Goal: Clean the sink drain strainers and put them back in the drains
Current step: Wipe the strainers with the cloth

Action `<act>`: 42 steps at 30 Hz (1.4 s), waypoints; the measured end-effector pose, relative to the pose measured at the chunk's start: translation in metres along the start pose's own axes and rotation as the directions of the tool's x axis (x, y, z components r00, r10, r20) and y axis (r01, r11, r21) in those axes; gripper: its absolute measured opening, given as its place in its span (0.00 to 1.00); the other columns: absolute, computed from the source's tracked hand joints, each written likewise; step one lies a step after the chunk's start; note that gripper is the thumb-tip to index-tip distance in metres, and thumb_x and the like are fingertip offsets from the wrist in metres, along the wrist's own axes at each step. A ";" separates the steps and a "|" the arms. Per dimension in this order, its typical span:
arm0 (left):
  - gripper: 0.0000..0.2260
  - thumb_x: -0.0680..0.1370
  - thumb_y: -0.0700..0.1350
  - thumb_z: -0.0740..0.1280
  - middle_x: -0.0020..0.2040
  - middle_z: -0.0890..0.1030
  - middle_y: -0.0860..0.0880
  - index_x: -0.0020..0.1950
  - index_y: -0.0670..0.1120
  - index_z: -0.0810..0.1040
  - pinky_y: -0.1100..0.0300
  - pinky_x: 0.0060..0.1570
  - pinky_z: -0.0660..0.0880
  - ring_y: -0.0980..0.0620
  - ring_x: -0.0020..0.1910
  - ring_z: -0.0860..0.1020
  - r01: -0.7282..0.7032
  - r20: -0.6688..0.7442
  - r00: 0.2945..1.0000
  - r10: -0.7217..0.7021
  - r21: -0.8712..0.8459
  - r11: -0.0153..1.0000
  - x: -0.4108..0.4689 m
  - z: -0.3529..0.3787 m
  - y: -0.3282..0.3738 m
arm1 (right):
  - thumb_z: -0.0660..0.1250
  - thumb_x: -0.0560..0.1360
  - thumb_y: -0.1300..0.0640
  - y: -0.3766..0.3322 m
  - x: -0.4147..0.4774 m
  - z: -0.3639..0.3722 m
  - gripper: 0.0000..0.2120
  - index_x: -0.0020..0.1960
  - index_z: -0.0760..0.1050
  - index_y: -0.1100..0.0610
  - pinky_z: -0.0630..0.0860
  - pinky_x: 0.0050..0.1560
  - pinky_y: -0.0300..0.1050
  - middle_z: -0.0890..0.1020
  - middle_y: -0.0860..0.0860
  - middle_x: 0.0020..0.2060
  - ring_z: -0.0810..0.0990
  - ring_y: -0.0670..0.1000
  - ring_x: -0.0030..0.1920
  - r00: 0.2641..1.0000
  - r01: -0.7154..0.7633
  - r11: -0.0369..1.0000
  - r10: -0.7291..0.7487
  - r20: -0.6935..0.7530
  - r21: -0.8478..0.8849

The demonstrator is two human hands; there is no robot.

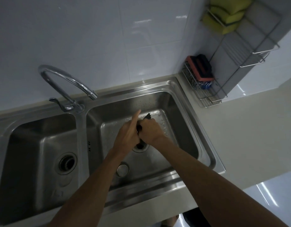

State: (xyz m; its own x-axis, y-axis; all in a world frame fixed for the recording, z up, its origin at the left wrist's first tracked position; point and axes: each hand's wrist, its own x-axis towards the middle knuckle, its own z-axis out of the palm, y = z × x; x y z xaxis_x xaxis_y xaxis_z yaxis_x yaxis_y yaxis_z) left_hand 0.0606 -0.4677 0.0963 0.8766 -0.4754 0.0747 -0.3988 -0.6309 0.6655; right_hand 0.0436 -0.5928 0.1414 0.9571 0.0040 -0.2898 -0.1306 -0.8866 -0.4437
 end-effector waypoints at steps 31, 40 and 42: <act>0.36 0.78 0.37 0.73 0.52 0.85 0.41 0.81 0.45 0.59 0.44 0.46 0.83 0.44 0.46 0.84 -0.015 0.019 1.000 0.014 0.101 0.995 -0.017 -0.011 -0.013 | 0.61 0.78 0.60 0.000 0.015 -0.003 0.07 0.47 0.78 0.60 0.76 0.42 0.42 0.82 0.55 0.41 0.81 0.53 0.41 0.912 -0.098 0.941 -0.046 0.408 0.324; 0.41 0.71 0.45 0.80 0.60 0.83 0.42 0.80 0.43 0.65 0.47 0.54 0.80 0.43 0.56 0.82 0.021 0.114 0.993 -0.030 0.079 0.997 -0.012 0.014 0.006 | 0.62 0.78 0.57 0.047 0.003 -0.008 0.11 0.49 0.81 0.62 0.80 0.50 0.48 0.84 0.58 0.43 0.82 0.54 0.43 0.878 -0.400 0.652 0.069 0.474 0.645; 0.37 0.69 0.44 0.82 0.59 0.83 0.44 0.75 0.43 0.72 0.47 0.55 0.80 0.44 0.56 0.82 0.062 0.090 0.994 -0.060 -0.026 0.998 -0.013 0.022 0.005 | 0.60 0.79 0.58 0.065 -0.004 -0.013 0.12 0.47 0.81 0.62 0.81 0.49 0.50 0.84 0.58 0.42 0.83 0.55 0.43 0.881 -0.458 0.535 0.164 0.444 0.710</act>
State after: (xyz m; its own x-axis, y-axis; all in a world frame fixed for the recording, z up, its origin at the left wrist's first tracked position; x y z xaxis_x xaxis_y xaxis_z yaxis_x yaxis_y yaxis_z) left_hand 0.0414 -0.4780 0.0823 0.8711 -0.4900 -0.0320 -0.3366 -0.6434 0.6876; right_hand 0.0351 -0.6568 0.1247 0.7065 0.0634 -0.7049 -0.6919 -0.1474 -0.7068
